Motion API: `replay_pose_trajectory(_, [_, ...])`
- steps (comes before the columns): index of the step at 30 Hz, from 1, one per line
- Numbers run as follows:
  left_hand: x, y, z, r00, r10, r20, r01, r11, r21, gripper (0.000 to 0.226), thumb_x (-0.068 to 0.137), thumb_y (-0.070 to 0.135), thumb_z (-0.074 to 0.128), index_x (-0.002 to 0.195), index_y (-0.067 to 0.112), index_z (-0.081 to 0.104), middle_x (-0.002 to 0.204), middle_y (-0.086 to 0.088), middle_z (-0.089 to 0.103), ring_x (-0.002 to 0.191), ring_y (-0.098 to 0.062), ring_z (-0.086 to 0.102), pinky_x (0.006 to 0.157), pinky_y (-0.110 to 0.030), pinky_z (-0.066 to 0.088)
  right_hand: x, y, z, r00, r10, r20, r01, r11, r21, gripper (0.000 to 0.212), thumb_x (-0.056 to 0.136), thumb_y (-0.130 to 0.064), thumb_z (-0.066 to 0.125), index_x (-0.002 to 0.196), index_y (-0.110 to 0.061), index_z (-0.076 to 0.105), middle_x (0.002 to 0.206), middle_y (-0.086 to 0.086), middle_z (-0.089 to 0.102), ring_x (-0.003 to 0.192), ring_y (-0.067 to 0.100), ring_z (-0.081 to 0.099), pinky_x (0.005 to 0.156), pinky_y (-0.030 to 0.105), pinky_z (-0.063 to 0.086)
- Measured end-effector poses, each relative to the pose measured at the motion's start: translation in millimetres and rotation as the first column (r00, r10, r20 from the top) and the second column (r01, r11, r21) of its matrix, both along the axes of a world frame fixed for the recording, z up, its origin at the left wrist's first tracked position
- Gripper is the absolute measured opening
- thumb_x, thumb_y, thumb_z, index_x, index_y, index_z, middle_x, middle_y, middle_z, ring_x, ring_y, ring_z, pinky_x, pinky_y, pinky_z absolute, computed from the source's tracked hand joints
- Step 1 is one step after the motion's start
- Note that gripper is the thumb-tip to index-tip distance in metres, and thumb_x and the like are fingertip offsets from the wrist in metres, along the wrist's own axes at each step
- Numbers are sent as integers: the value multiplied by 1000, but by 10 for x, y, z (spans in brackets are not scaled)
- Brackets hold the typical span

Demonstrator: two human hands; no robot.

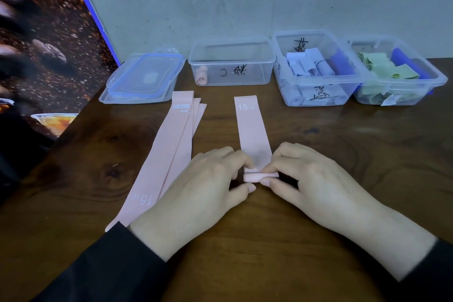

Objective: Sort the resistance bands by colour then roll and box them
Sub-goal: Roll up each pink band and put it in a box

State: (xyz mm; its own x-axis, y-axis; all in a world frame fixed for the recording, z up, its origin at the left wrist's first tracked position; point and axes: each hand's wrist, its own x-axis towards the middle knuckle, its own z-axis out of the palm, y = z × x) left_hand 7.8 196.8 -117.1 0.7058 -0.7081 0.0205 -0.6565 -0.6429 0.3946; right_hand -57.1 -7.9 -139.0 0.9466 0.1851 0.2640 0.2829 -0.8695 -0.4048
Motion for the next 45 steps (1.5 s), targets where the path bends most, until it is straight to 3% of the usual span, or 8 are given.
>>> replay_pose_trajectory(6, [22, -26, 4, 999, 33, -3, -34, 999, -17, 15, 97, 38, 59, 112, 38, 63, 83, 22, 44, 81, -2, 49, 64, -10, 31, 57, -28, 24, 1000, 1, -30, -1, 1000, 11, 35, 93, -48, 52, 112, -30, 75, 94, -19, 54, 84, 5, 55, 70, 23, 50])
replay_pose_trajectory(12, [49, -54, 5, 999, 54, -3, -54, 998, -24, 19, 98, 39, 58, 114, 37, 67, 83, 20, 47, 80, -3, 51, 64, -10, 34, 96, -69, 67, 995, 9, -96, -6, 1000, 31, 18, 90, -45, 68, 103, -33, 73, 100, -19, 54, 87, 5, 56, 74, 25, 52])
replay_pose_trajectory(22, [45, -26, 22, 1000, 21, 7, -21, 1000, 6, 14, 96, 41, 60, 109, 37, 61, 86, 22, 44, 85, -3, 49, 66, -10, 33, 76, -63, 69, 993, 21, -114, -21, 1000, -2, 31, 96, -46, 51, 117, -35, 72, 98, -19, 53, 90, 4, 54, 72, 19, 47])
replay_pose_trajectory(28, [24, -29, 24, 1000, 3, 23, -2, 1000, -31, 8, 99, 39, 56, 105, 36, 60, 85, 20, 44, 84, -4, 49, 69, -13, 35, 64, -108, 81, 992, 6, -129, 0, 999, 44, 14, 88, -45, 71, 100, -40, 66, 91, -26, 52, 92, 0, 52, 71, 15, 39])
replay_pose_trajectory(34, [35, -35, -18, 999, 13, 35, -11, 999, -38, 28, 99, 44, 53, 125, 36, 60, 96, 22, 47, 89, -3, 50, 75, -10, 37, 50, -113, 66, 993, 1, -121, 4, 999, 44, 16, 94, -43, 60, 102, -33, 70, 99, -20, 54, 91, 4, 55, 76, 23, 50])
replay_pose_trajectory(39, [39, -45, 5, 1000, 3, 14, -3, 1000, -6, 22, 96, 44, 61, 116, 38, 58, 92, 22, 41, 86, 1, 46, 71, -8, 31, 42, -85, 71, 992, 16, -129, -13, 1000, 27, 28, 94, -49, 51, 106, -34, 71, 98, -19, 54, 93, 4, 54, 76, 23, 49])
replay_pose_trajectory(42, [35, -40, 2, 999, 7, 37, -6, 1000, -13, 18, 98, 42, 57, 115, 36, 62, 95, 20, 46, 88, -3, 47, 74, -10, 34, 38, -94, 62, 993, 5, -122, -1, 1000, 31, 28, 91, -51, 59, 114, -37, 66, 98, -25, 52, 96, -2, 52, 76, 18, 46])
replay_pose_trajectory(45, [25, -35, -2, 999, 11, 38, -10, 1000, -19, 22, 100, 42, 54, 117, 34, 64, 98, 19, 48, 89, -5, 48, 77, -12, 36, 38, -97, 63, 991, 0, -136, 8, 998, 55, 15, 89, -46, 68, 102, -38, 66, 99, -24, 53, 97, 1, 53, 77, 20, 46])
